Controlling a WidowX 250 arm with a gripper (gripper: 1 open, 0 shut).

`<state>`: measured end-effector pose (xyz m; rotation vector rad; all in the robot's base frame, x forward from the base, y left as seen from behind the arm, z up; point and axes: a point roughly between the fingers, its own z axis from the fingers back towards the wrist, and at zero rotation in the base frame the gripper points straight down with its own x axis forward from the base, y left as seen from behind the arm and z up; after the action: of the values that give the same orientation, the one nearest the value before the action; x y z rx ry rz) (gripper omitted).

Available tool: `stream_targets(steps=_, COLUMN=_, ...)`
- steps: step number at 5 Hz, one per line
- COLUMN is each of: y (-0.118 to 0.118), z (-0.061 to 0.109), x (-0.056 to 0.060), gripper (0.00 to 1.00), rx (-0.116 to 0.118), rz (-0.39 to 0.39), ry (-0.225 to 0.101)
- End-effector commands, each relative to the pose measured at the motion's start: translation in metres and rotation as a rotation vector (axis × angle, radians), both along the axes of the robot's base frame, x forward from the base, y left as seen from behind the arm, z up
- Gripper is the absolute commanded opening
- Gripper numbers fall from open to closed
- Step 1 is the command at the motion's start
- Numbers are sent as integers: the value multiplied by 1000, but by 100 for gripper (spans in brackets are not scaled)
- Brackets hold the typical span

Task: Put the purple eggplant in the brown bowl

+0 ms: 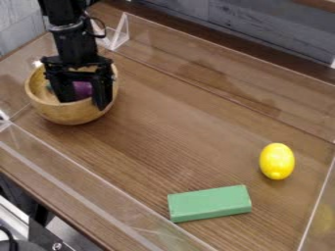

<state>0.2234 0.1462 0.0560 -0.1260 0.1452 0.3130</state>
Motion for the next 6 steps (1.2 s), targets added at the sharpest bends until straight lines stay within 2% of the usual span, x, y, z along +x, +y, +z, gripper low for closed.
stream_targets(steps=1, y=13, z=36, x=9, gripper=100, rx=61, rz=50, ry=-102)
stream_targets(steps=3, y=4, z=66, x=18, gripper=100, rx=43, rz=63, ry=-144)
stream_targets(steps=6, y=4, z=63, x=24, gripper=100, rx=54, rz=71, ry=-160)
